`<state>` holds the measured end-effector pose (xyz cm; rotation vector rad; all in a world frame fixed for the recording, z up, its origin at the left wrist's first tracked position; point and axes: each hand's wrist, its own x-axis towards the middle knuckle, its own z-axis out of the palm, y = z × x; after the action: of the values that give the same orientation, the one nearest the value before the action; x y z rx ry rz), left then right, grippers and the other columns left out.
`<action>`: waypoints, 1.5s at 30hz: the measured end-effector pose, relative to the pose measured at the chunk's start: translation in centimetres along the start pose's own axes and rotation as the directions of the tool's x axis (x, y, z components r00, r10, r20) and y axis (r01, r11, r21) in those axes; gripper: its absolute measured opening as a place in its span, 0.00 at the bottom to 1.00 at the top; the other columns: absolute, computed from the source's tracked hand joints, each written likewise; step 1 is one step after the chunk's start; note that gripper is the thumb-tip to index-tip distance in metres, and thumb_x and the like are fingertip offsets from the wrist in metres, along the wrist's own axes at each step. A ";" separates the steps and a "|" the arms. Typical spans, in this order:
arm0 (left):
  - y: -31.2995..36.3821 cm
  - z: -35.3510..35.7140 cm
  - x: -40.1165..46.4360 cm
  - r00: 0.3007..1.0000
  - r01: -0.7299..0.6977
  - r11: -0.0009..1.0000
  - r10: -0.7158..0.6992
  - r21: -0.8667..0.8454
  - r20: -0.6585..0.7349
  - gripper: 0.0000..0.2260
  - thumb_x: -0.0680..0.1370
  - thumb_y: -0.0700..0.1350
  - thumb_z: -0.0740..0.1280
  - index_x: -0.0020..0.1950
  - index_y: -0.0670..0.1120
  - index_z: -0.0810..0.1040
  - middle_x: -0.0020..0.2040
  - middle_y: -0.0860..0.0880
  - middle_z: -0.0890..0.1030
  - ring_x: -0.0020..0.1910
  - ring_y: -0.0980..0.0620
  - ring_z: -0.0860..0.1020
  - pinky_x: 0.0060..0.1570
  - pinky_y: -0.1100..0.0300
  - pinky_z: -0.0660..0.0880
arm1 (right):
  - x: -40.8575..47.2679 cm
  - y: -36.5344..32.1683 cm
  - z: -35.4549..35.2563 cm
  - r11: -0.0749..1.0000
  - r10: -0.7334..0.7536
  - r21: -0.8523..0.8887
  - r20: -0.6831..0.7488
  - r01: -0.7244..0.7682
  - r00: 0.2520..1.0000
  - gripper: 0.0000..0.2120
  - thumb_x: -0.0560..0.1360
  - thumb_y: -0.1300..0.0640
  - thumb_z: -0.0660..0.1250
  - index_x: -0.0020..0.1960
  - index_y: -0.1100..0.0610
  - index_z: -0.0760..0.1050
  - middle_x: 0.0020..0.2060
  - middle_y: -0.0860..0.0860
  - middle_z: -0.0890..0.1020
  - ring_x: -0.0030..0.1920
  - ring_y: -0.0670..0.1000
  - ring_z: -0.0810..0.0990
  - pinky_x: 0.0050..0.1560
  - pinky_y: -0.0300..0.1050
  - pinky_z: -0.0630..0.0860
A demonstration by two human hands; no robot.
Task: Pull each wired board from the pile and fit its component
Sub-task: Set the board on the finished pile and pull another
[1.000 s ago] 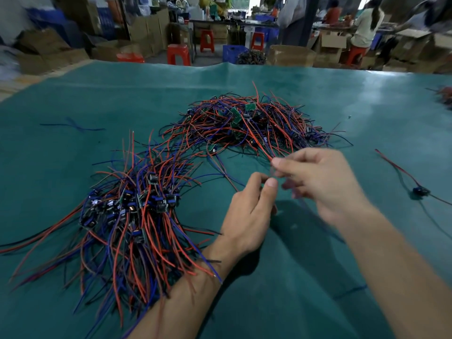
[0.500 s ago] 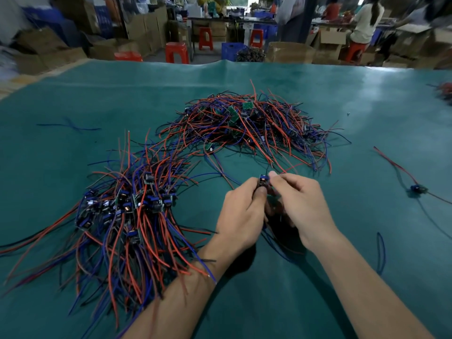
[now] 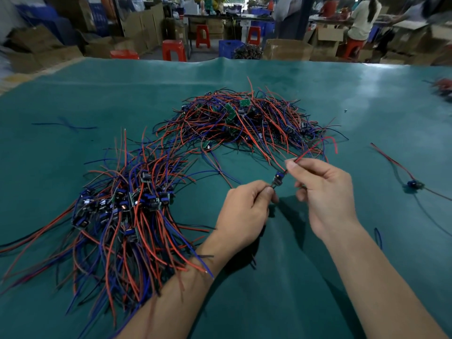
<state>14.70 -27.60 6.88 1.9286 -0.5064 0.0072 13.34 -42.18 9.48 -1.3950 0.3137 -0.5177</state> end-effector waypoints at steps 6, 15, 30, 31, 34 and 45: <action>0.2 0.1 -0.3 0.998 -0.043 0.996 0.040 0.072 0.039 0.11 0.84 0.44 0.62 0.42 0.48 0.76 0.28 0.45 0.78 0.29 0.47 0.75 0.37 0.53 0.74 | 2.0 -0.3 -2.6 0.988 -0.150 -0.093 -0.377 0.124 0.914 0.07 0.76 0.59 0.74 0.40 0.52 0.81 0.32 0.48 0.78 0.29 0.44 0.71 0.33 0.41 0.69; 0.1 0.1 -0.4 0.990 -0.023 0.999 0.028 0.036 -0.141 0.10 0.84 0.49 0.56 0.47 0.47 0.72 0.34 0.43 0.81 0.36 0.35 0.79 0.39 0.44 0.77 | -0.8 -0.2 0.3 0.965 0.237 -0.168 0.212 -0.204 0.948 0.15 0.75 0.45 0.72 0.44 0.58 0.85 0.38 0.51 0.86 0.35 0.47 0.80 0.27 0.39 0.73; 0.4 0.3 -0.5 0.997 -0.078 0.990 0.074 0.118 0.036 0.11 0.81 0.49 0.58 0.43 0.47 0.75 0.33 0.49 0.81 0.39 0.42 0.79 0.45 0.48 0.77 | -0.9 -10.9 4.0 0.837 -0.539 -0.060 0.084 0.544 0.838 0.05 0.77 0.57 0.71 0.42 0.51 0.83 0.32 0.49 0.84 0.30 0.47 0.76 0.29 0.41 0.72; 0.4 0.3 -0.4 0.997 -0.073 0.990 0.070 0.124 0.030 0.10 0.81 0.48 0.59 0.43 0.47 0.76 0.33 0.49 0.81 0.39 0.43 0.79 0.45 0.48 0.77 | -1.1 -11.9 5.9 0.852 -0.501 -0.041 0.225 0.521 0.836 0.06 0.77 0.56 0.71 0.42 0.53 0.84 0.32 0.50 0.85 0.29 0.46 0.77 0.29 0.40 0.73; 0.3 0.3 -0.6 0.997 -0.079 0.992 0.079 0.093 0.004 0.10 0.79 0.47 0.60 0.37 0.51 0.72 0.31 0.50 0.79 0.36 0.43 0.78 0.41 0.51 0.76 | -1.4 -12.3 12.3 0.841 -0.211 -0.248 0.667 0.480 0.715 0.16 0.79 0.47 0.70 0.45 0.60 0.84 0.34 0.54 0.86 0.29 0.47 0.80 0.28 0.42 0.77; 0.7 -0.3 -0.5 0.996 -0.033 0.993 0.023 0.115 0.091 0.05 0.75 0.46 0.57 0.43 0.48 0.72 0.42 0.38 0.82 0.44 0.32 0.79 0.44 0.42 0.78 | 6.2 -0.7 13.9 0.200 0.277 -0.902 0.428 0.383 0.860 0.14 0.79 0.55 0.69 0.38 0.59 0.71 0.42 0.61 0.81 0.30 0.58 0.84 0.29 0.45 0.79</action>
<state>14.07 -27.42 7.45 2.0422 -0.6043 -0.0326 25.48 -33.66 12.90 -2.8175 0.1120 0.1653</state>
